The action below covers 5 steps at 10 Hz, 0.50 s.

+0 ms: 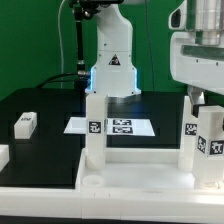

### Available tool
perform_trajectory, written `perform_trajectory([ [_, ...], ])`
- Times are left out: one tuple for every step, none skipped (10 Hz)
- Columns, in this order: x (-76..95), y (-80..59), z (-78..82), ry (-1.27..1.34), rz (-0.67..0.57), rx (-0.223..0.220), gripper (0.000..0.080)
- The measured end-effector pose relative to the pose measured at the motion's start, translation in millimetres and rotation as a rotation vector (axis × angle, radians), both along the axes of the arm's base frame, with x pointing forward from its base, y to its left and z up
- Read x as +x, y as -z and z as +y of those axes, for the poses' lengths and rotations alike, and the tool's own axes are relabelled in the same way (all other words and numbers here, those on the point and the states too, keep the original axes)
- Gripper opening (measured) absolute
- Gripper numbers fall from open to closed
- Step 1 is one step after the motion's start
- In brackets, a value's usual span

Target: Assemble desk

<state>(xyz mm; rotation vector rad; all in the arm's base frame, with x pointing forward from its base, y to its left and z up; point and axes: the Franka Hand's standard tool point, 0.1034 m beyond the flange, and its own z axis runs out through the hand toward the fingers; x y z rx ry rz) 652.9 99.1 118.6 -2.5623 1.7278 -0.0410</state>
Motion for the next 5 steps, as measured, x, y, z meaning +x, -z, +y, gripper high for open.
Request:
perform_trajectory([
  [-0.2,-0.2,2.0,-0.077,-0.003,-0.005,0.0641],
  [0.2,-0.5,2.4,-0.201,-0.008,-0.017,0.0648],
  [-0.1,-0.3,3.8,-0.285,-0.009,-0.023,0.0649],
  [-0.4,-0.2,4.7,-0.351,-0.01,-0.031,0.0649],
  [0.4,-0.4,4.2,-0.477,-0.015,-0.044,0.0649],
])
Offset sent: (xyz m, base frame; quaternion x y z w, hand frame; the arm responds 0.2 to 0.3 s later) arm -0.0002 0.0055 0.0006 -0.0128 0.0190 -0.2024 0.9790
